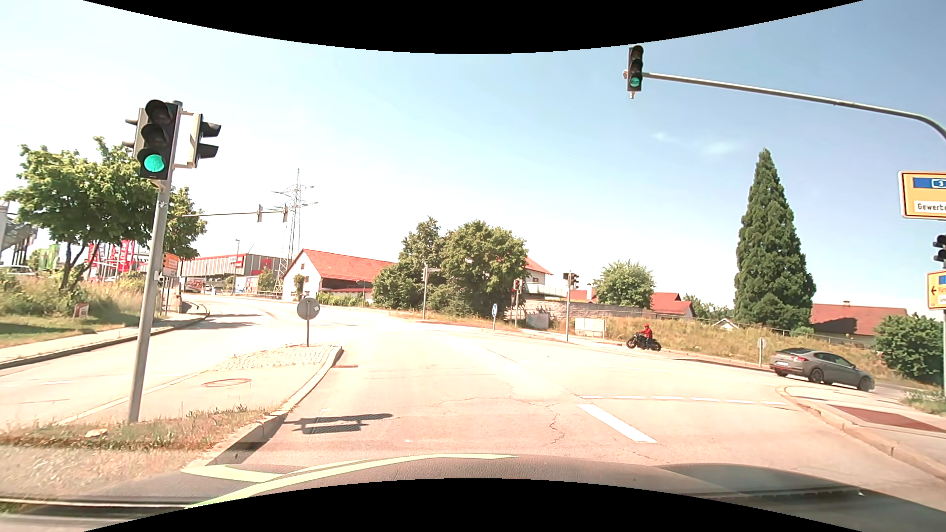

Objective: Follow the waypoints while adhering to traffic rules and regulations

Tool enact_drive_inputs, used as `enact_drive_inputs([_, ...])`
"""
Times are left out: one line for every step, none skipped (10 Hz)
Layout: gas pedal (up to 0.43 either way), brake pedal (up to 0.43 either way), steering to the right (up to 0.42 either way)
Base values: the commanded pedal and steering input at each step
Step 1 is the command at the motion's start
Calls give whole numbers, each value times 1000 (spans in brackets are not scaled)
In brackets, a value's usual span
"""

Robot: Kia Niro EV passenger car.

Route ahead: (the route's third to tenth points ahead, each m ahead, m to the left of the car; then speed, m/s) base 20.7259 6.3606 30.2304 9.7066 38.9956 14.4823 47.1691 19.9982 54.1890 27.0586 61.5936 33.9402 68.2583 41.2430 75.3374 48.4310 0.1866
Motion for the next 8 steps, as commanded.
enact_drive_inputs([260,0,-108])
enact_drive_inputs([260,0,-111])
enact_drive_inputs([260,0,-115])
enact_drive_inputs([260,0,-115])
enact_drive_inputs([268,0,-115])
enact_drive_inputs([268,0,-115])
enact_drive_inputs([268,0,-115])
enact_drive_inputs([268,0,-115])
